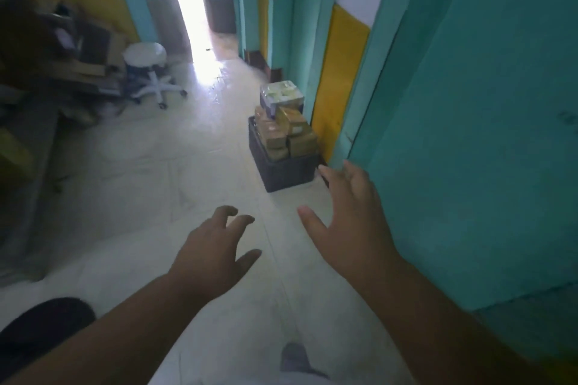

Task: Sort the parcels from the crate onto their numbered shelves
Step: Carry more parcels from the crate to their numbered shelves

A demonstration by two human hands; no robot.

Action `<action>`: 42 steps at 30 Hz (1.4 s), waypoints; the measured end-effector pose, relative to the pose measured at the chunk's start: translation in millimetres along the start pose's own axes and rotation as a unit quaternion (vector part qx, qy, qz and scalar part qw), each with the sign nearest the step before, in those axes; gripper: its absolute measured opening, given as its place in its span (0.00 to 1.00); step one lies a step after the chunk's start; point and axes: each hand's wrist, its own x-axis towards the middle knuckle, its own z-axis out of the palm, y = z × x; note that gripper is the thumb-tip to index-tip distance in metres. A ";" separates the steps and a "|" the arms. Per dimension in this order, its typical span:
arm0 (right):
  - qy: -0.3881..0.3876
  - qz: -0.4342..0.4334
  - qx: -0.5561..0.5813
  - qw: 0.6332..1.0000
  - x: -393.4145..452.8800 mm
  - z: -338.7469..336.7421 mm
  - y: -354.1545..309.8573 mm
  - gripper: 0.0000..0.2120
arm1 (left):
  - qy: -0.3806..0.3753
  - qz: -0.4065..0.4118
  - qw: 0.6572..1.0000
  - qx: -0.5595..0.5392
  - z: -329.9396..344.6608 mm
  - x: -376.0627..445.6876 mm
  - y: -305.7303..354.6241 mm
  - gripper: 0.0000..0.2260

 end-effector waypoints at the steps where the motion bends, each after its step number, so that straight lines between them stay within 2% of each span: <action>1: -0.007 -0.010 0.003 1.000 29.0 2.4 -5.2 0.31 | 0.003 -0.013 1.000 0.002 -9.0 18.9 -9.1 0.28; 7: 0.005 -0.037 0.014 0.999 198.4 56.8 -32.9 0.32 | 0.011 -0.059 0.998 -0.009 -32.4 140.3 -87.3 0.28; 11: 0.019 -0.019 0.012 1.000 307.4 94.8 -49.5 0.31 | 0.008 -0.038 0.999 -0.016 -42.2 255.1 -147.3 0.29; 14: 0.024 0.007 0.002 1.000 375.0 98.6 -54.5 0.31 | -0.015 -0.010 1.000 -0.021 -61.9 345.4 -168.8 0.29; 21: 0.057 0.077 -0.029 0.995 514.8 97.8 -22.0 0.32 | -0.038 0.077 0.996 -0.027 -81.5 552.8 -165.7 0.26; 25: 0.058 0.089 -0.016 0.994 602.0 116.5 12.2 0.32 | -0.039 0.093 0.994 -0.051 -71.6 648.7 -158.2 0.22; 33: 0.061 0.162 0.001 0.985 751.1 150.5 22.3 0.32 | -0.101 0.138 0.985 -0.018 -95.4 804.5 -196.2 0.26; 37: 0.096 0.216 -0.027 0.971 809.5 179.0 22.0 0.32 | -0.152 0.201 0.967 -0.022 -84.5 893.5 -211.7 0.26; 42: 0.138 0.328 -0.038 0.934 852.7 224.9 7.3 0.31 | -0.204 0.299 0.932 -0.010 -56.9 982.9 -238.0 0.26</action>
